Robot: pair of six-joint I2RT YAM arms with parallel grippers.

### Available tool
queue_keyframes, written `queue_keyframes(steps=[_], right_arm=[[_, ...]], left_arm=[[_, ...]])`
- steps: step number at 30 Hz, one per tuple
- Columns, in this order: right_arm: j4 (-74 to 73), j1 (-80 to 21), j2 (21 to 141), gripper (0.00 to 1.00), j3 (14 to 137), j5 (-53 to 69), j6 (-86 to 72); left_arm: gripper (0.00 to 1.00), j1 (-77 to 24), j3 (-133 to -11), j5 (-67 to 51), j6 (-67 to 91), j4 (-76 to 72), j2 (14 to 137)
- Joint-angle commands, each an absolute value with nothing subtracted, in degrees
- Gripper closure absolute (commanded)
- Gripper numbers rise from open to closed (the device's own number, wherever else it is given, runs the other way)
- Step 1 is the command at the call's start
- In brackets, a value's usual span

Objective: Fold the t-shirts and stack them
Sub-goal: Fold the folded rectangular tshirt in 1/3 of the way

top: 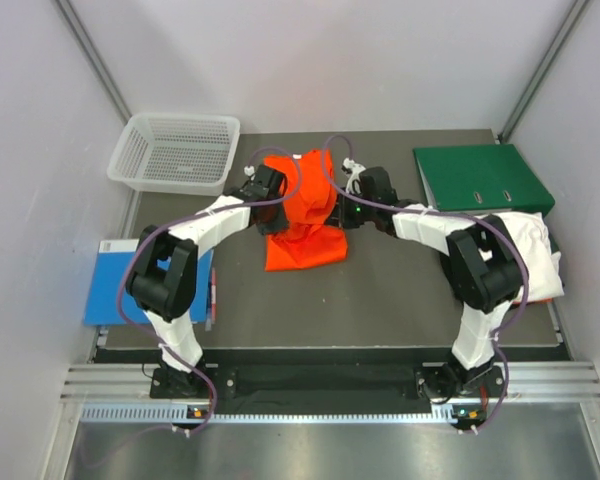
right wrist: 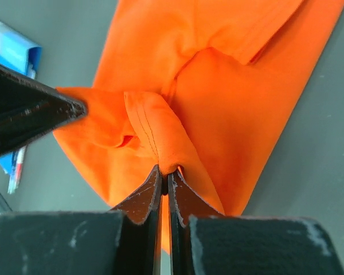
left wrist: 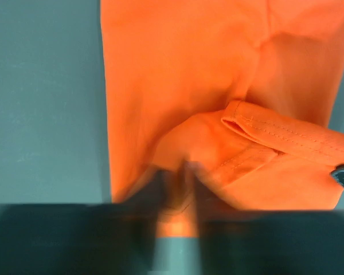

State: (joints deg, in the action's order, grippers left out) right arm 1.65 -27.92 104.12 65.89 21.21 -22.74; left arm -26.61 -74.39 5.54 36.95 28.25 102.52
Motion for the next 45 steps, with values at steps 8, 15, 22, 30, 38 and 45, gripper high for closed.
queue_keyframes(steps=[8,15,22,30,38,45], right_arm=[[15.89,-24.25,102.68,0.24,61.89,13.21,-27.08],[13.01,-28.12,94.4,0.0,56.25,10.63,-20.14],[12.06,-32.69,101.05,1.0,59.92,20.47,-18.28],[8.62,-36.91,111.7,1.0,68.9,24.61,-17.58],[8.35,-38.67,116.98,1.0,74.0,24.26,-19.07],[12.12,-38.76,119.53,1.0,77.77,16.99,-21.88]], left_arm=[[0.01,-23.12,-78.42,5.01,32.35,25.76,104.09],[0.01,-23.12,-67.42,6.68,31.11,24.61,91.42],[0.01,-23.12,-61.0,10.28,31.9,26.54,80.61],[0.01,-23.12,-61.08,12.04,32.34,28.3,78.13],[0.01,-23.12,-61.0,11.87,32.61,28.39,79.63],[0.01,-23.12,-60.12,12.57,32.43,28.39,79.8]])
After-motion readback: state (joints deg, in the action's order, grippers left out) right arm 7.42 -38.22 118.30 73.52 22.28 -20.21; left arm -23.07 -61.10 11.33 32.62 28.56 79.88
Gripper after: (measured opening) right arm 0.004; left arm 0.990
